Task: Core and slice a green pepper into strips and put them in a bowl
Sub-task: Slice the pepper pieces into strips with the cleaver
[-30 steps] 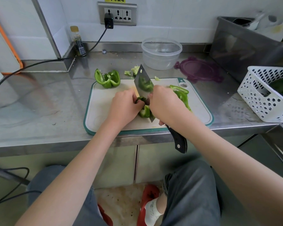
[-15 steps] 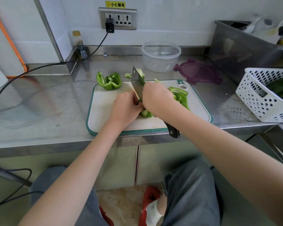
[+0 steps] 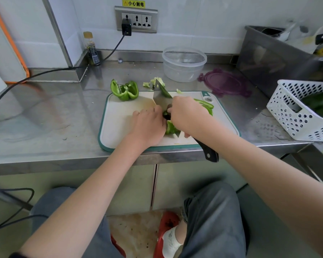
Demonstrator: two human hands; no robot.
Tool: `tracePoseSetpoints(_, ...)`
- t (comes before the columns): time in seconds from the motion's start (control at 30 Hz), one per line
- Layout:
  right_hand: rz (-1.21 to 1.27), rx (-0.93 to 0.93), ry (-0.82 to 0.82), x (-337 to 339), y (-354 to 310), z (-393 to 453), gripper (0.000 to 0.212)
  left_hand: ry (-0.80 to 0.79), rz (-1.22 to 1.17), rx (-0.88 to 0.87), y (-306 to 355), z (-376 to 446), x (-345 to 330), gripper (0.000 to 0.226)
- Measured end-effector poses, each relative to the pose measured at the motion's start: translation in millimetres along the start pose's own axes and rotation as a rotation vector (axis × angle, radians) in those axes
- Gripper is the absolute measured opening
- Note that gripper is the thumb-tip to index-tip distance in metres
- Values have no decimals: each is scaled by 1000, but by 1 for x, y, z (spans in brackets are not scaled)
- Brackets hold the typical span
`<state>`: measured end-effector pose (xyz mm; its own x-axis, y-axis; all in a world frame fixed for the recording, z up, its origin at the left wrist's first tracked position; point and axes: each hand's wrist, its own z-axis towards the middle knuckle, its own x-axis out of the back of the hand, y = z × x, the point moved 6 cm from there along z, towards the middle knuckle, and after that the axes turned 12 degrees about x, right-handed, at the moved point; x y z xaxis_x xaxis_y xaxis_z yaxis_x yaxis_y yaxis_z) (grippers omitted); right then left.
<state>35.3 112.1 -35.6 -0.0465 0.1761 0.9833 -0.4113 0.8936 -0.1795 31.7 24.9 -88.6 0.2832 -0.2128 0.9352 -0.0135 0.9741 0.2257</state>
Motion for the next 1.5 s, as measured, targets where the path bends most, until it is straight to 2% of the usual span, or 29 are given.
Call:
tracePoseSetpoints(0.1, -21, -33, 3, -2, -1, -1, 7, -10, 32, 9, 0, -1, -1, 24)
tracePoseSetpoints(0.27, -48, -40, -72, 2, -8, 20, 21, -22, 70, 1, 0, -2, 0, 27)
tracePoseSetpoints(0.4, -3, -106, -19, 9, 33, 7, 14, 5, -103, 50, -5, -1, 7, 23)
tracePoseSetpoints(0.47, 41, -142, 11, 14, 54, 2, 18, -13, -169, 69, -7, 1, 9, 21)
tracePoseSetpoints(0.63, 212, -107, 10, 21, 51, -3, 18, -166, -516, 209, -15, 1, 11, 24)
tracePoseSetpoints(0.77, 292, -52, 53, 23, 32, -5, 22, -152, -449, 158, -13, -2, 12, 17)
tracePoseSetpoints(0.83, 277, -56, -8, 17, 28, -3, 9, -103, -299, 104, -9, -3, 9, 10)
tracePoseSetpoints(0.9, 277, -91, -67, 11, 27, -3, 16, -46, -225, 85, -7, -4, 9, 8)
tracePoseSetpoints(0.97, 278, -101, -82, 11, 26, -5, 19, -21, -285, 130, -9, -1, 10, 8)
tracePoseSetpoints(1.03, 299, -75, -12, 19, 24, -9, 14, -1, -356, 190, -12, 3, 11, 11)
tracePoseSetpoints(1.1, 303, -61, 38, 23, 22, -13, 32, 36, -422, 223, -15, 5, 12, 13)
tracePoseSetpoints(1.13, 296, -63, 43, 24, 20, -14, 35, 60, -457, 235, -16, 6, 13, 13)
tracePoseSetpoints(1.3, 351, -147, -37, 7, 16, -9, 12, 83, -549, 236, -23, -1, 17, 8)
tracePoseSetpoints(1.37, 374, -160, -56, 1, 16, -7, 12, 39, -583, 235, -27, -5, 17, 5)
tracePoseSetpoints(1.5, 394, -160, -72, -3, 11, -6, 19, -21, -560, 250, -31, -12, 17, 18)
